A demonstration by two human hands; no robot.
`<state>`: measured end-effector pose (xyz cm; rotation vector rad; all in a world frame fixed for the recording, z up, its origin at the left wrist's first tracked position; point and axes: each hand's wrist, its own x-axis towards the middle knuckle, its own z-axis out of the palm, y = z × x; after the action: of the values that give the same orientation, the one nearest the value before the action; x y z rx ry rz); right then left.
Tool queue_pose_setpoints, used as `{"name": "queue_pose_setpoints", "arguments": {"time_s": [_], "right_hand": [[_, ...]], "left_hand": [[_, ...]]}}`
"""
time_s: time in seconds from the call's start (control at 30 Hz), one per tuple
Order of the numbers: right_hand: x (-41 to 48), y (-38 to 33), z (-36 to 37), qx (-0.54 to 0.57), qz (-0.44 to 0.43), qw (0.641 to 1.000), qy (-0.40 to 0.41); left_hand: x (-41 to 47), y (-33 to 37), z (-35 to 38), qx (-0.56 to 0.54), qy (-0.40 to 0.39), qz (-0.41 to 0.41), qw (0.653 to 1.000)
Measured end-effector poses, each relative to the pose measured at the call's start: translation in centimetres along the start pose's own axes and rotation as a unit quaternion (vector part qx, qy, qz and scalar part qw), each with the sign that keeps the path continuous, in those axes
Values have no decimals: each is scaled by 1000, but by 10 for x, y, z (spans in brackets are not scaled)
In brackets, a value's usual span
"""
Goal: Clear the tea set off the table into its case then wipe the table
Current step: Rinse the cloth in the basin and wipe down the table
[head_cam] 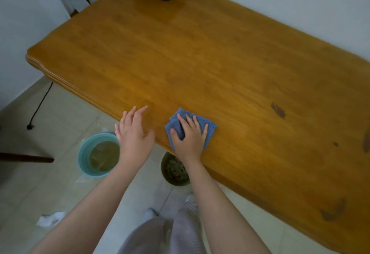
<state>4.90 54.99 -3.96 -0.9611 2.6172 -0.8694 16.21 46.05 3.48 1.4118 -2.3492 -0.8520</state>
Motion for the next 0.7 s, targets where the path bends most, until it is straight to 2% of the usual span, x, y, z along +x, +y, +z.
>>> {"name": "queue_pose_setpoints", "arguments": {"time_s": [0.17,0.23,0.3,0.4,0.5,0.6,0.7], "right_hand": [[-4,-9,13,-104,-11,995,-1],[-6,-8,12,-106,-14,994,-12],[-13,-5,12,-86,-51,995,0],[-25,-1,10,-34,-98,995,-9],[-32,-3,6,46,-78,995,-52],[-46,-16,-2,142,-26,985,-98],[-58,-31,-15,258,55,954,-145]], "left_hand": [[-1,-12,-14,2,-8,-5,1000],[-4,-17,-18,20,-14,-17,1000],[-9,-19,-23,26,-20,-30,999],[-15,-22,-27,31,-34,-43,998],[-20,-23,-28,27,-45,-50,997],[-20,-21,-31,29,-46,-50,997],[-19,-19,-34,23,-43,-32,998]]}}
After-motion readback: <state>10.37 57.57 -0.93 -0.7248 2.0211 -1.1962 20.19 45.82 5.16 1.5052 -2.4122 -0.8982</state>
